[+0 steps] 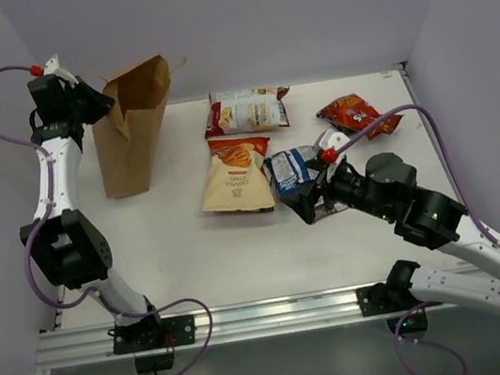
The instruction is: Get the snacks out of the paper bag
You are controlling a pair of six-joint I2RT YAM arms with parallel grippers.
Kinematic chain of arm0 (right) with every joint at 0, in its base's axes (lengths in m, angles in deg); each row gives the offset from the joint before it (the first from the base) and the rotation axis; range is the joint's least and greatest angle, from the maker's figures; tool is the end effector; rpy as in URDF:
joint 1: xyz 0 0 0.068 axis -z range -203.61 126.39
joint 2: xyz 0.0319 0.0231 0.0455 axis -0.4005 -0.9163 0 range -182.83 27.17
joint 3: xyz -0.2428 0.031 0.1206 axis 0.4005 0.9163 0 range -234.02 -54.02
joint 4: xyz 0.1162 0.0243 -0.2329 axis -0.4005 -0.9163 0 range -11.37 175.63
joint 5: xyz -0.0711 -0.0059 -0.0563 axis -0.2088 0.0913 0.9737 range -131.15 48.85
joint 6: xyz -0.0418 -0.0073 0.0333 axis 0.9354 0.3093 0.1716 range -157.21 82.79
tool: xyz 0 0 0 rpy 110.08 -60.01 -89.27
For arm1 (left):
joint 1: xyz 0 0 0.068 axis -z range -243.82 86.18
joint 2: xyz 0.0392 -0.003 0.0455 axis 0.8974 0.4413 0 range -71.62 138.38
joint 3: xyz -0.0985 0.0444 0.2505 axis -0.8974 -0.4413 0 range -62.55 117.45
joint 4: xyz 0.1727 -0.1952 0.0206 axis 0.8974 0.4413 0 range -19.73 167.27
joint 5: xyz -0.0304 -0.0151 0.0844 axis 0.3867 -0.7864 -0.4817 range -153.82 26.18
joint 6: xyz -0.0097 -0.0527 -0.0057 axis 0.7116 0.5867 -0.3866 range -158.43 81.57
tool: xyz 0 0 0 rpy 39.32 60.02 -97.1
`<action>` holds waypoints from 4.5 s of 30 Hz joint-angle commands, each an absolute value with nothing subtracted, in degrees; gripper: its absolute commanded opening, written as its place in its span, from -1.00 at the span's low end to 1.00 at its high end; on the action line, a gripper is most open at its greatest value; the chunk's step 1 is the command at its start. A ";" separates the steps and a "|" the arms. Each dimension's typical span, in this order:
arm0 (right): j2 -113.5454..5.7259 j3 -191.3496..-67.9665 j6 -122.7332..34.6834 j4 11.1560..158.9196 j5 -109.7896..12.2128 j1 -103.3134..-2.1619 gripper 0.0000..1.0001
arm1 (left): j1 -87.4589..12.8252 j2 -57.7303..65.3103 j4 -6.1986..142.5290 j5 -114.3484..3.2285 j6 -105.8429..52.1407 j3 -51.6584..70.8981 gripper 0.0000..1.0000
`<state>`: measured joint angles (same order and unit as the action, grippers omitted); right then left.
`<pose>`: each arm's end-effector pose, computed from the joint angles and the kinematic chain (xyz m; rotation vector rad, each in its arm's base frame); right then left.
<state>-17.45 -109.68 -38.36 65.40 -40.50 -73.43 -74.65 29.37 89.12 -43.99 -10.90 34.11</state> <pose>0.1094 0.1291 0.3872 -0.7236 1.6207 0.6409 0.4128 0.0667 0.3717 -0.4339 1.9401 -0.5309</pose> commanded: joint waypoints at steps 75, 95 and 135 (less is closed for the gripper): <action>-17.92 -115.89 -43.70 63.40 -24.48 -73.36 0.98 | -79.46 15.06 105.59 -43.51 -17.86 40.02 1.00; -6.34 -129.79 -29.39 62.96 -0.89 -59.82 0.98 | -68.30 -23.09 111.75 -58.98 -27.80 23.67 1.00; 7.22 -119.59 -30.27 68.23 -8.80 -59.82 0.98 | -66.28 -29.43 112.37 -55.38 -27.18 21.47 1.00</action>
<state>7.18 -119.17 -30.21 66.80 -7.70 -59.93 -66.62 -30.10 114.54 -56.53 -27.47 21.83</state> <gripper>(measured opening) 0.990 0.996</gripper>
